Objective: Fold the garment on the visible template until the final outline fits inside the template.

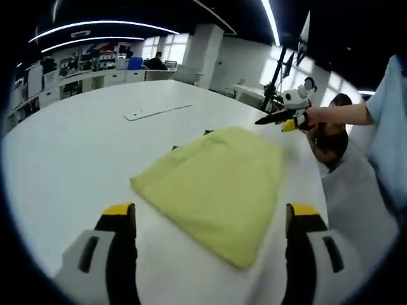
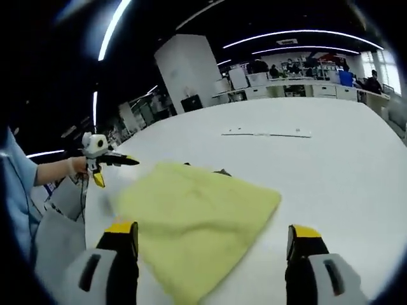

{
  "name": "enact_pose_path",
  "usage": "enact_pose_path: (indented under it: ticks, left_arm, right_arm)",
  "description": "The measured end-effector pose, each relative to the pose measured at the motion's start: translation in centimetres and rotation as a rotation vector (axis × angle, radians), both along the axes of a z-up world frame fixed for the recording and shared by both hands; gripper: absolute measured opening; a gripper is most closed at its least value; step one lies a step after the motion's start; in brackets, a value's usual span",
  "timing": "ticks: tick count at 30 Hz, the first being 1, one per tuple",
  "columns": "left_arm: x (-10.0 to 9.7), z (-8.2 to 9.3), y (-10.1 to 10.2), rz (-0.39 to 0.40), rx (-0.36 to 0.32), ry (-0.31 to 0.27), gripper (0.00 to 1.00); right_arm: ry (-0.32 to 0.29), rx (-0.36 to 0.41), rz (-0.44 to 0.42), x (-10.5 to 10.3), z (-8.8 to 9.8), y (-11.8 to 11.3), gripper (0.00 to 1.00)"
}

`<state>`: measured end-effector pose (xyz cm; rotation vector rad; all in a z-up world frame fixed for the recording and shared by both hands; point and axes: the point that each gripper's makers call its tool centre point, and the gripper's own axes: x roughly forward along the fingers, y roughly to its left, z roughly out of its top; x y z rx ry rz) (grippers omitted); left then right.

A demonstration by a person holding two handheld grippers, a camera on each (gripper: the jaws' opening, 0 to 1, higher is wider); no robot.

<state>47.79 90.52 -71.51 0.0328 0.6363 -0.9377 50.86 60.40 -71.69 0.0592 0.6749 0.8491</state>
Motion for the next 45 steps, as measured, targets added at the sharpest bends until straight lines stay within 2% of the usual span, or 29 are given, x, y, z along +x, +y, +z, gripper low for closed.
enact_pose_path:
  ticks: [10,22,25,32,34,40,45]
  left_arm:
    - [-2.5,0.0,1.0,0.027,-0.014,0.011,0.91]
    - [-5.9,-1.2,1.1,0.024,-0.039,0.049,0.78]
    - [-6.4,-1.6,1.1,0.027,-0.041,0.061,0.75]
    - [-7.4,-2.5,0.8,0.034,-0.061,0.098,0.57]
    - [-7.5,-2.7,0.8,0.038,-0.066,0.101,0.55]
    - [-7.8,-3.3,0.7,0.047,-0.073,0.120,0.49]
    - [-8.1,-3.8,0.9,0.050,-0.068,0.137,0.42]
  right_arm:
    - [-0.002,-0.025,0.044,-2.5,0.1,-0.4,1.00]
    - [0.001,-0.030,0.063,-4.9,0.0,-0.9,0.95]
    - [0.001,-0.028,0.066,-5.4,-0.1,-1.1,0.93]
    - [0.009,-0.028,0.070,-6.9,-0.5,-1.4,0.87]
    - [0.006,-0.030,0.070,-7.3,-0.6,-1.6,0.85]
    - [0.023,-0.057,0.070,-8.2,-1.7,-2.2,0.74]
    - [0.030,-0.069,0.071,-8.1,-2.9,-3.0,0.46]
